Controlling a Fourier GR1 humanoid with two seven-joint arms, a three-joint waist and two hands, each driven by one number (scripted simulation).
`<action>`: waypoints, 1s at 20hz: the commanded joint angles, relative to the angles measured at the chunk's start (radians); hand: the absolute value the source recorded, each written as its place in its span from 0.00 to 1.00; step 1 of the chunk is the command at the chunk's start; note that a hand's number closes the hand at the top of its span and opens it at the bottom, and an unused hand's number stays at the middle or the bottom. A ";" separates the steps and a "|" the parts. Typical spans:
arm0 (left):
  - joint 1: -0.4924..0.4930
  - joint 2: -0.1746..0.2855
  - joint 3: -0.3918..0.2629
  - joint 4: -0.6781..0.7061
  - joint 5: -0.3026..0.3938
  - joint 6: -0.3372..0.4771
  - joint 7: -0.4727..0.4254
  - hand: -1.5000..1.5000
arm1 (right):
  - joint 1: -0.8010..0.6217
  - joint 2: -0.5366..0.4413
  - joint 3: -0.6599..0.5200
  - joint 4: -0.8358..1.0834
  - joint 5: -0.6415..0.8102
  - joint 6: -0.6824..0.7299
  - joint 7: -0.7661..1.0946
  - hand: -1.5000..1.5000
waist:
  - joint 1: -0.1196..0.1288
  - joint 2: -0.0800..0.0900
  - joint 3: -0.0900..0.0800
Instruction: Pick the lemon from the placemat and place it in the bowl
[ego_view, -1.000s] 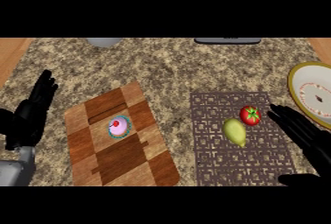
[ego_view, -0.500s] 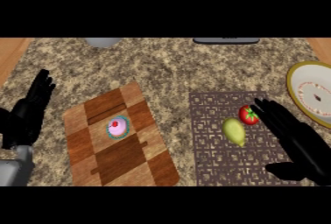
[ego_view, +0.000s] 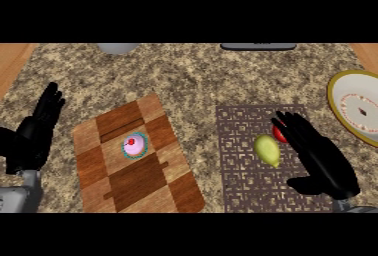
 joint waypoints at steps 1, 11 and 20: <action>-0.015 -0.034 -0.010 -0.084 -0.051 0.027 0.090 0.50 | 0.018 0.029 0.003 0.063 0.039 -0.032 -0.032 0.00 | -0.001 0.000 0.000; 0.033 -0.061 0.055 -0.054 -0.067 -0.045 0.034 0.50 | -0.018 0.125 0.016 0.137 0.111 -0.084 -0.009 0.00 | 0.000 -0.001 0.000; -0.046 -0.096 0.049 -0.006 -0.106 -0.044 0.045 0.50 | -0.179 0.139 -0.017 0.328 0.105 0.001 -0.025 1.00 | 0.002 0.001 0.000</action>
